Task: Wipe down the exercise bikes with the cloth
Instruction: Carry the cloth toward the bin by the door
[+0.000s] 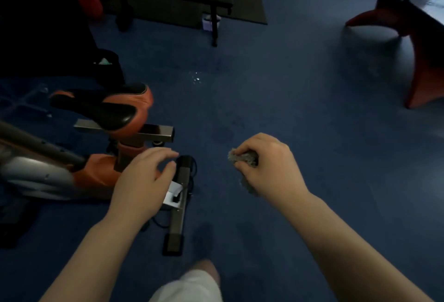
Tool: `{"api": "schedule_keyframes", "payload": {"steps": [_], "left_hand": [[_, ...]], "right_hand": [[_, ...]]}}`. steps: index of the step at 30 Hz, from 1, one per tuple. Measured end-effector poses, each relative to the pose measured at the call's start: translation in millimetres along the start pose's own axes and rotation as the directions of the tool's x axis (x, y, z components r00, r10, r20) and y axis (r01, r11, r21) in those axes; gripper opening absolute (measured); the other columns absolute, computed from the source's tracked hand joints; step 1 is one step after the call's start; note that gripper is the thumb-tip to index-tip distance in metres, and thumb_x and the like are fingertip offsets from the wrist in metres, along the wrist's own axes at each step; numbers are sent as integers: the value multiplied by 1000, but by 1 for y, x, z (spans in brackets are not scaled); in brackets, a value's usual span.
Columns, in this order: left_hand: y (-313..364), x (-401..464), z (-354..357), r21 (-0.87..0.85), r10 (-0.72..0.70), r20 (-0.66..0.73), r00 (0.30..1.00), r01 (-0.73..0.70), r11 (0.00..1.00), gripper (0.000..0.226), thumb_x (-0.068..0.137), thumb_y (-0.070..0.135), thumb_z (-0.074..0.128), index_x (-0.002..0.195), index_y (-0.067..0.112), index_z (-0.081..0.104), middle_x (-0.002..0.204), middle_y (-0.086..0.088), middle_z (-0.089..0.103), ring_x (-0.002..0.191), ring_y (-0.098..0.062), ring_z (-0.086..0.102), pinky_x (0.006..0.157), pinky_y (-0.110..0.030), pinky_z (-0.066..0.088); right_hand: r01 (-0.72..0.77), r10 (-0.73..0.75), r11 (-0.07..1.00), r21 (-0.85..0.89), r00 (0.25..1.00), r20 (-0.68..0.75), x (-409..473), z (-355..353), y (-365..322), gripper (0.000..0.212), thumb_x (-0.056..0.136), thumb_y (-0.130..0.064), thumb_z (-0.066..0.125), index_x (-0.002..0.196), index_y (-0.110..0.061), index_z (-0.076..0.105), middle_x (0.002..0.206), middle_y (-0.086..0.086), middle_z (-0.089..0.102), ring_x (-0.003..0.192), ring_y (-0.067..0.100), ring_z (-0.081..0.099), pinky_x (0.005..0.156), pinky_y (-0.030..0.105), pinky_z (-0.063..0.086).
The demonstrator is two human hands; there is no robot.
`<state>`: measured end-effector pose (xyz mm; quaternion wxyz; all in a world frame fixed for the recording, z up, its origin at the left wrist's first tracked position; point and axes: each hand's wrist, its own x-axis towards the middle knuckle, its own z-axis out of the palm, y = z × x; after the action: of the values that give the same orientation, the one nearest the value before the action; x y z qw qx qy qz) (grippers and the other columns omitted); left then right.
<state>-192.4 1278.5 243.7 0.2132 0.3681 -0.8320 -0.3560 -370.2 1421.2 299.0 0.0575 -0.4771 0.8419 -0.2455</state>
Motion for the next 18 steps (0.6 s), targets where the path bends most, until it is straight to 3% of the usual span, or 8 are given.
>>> {"api": "schedule_keyframes", "payload": {"steps": [6, 14, 18], "left_hand": [[18, 59, 36, 81, -21, -42, 999, 24, 996, 24, 89, 26, 53, 110, 27, 64, 114, 19, 53, 110, 0, 47, 90, -23, 36], [31, 180, 77, 106, -117, -70, 991, 124, 987, 25, 90, 29, 52, 113, 28, 62, 122, 15, 56, 116, -7, 49, 93, -23, 36], [50, 253, 74, 130, -79, -118, 990, 95, 987, 26, 92, 31, 50, 114, 28, 61, 118, 20, 52, 112, -3, 47, 90, -21, 34]], "right_hand": [[38, -39, 999, 36, 999, 31, 62, -4, 49, 11, 75, -17, 75, 82, -23, 69, 84, -16, 56, 85, 5, 54, 72, 9, 36], [90, -97, 993, 75, 991, 94, 199, -11, 100, 13, 75, -15, 76, 80, -25, 68, 82, -19, 55, 84, 2, 53, 69, 4, 35], [144, -152, 985, 93, 984, 88, 277, -17, 111, 14, 75, -14, 75, 79, -26, 67, 78, -23, 51, 82, 0, 52, 67, 3, 34]]}}
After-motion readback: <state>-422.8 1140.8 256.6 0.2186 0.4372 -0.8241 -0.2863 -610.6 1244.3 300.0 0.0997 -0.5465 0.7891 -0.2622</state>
